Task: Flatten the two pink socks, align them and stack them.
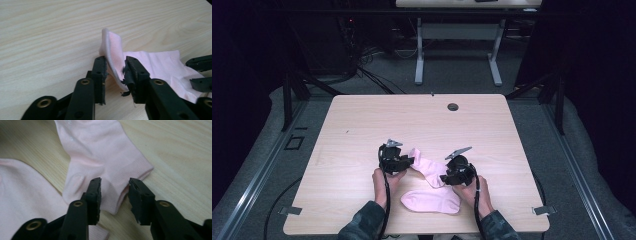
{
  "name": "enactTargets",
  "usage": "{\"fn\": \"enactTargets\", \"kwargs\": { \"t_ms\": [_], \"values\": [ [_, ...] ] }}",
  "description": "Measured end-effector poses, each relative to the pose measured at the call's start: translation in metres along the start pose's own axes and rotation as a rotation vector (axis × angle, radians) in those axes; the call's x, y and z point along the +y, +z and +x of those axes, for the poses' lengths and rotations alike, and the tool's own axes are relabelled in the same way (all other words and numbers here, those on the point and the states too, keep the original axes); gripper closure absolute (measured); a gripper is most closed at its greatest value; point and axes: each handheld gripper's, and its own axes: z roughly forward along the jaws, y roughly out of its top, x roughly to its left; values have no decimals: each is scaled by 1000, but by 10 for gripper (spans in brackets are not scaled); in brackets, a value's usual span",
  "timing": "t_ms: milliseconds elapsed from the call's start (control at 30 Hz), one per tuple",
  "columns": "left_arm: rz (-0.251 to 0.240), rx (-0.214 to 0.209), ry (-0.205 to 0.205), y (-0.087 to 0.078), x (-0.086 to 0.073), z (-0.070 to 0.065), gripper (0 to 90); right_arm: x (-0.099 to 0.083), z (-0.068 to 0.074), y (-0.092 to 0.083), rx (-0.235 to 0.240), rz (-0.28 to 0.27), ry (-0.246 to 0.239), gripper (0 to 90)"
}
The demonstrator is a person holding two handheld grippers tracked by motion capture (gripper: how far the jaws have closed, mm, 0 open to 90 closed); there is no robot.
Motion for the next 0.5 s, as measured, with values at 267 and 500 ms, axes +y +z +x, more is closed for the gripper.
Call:
{"fn": "enactTargets", "kwargs": {
  "t_ms": [267,500],
  "values": [
    [-34,29,35,-12,16,9,426,-3,-4,-1,1,-1,-19,812],
    [107,11,104,12,27,13,387,-2,-7,0,11,2,-38,833]
  ]
}}
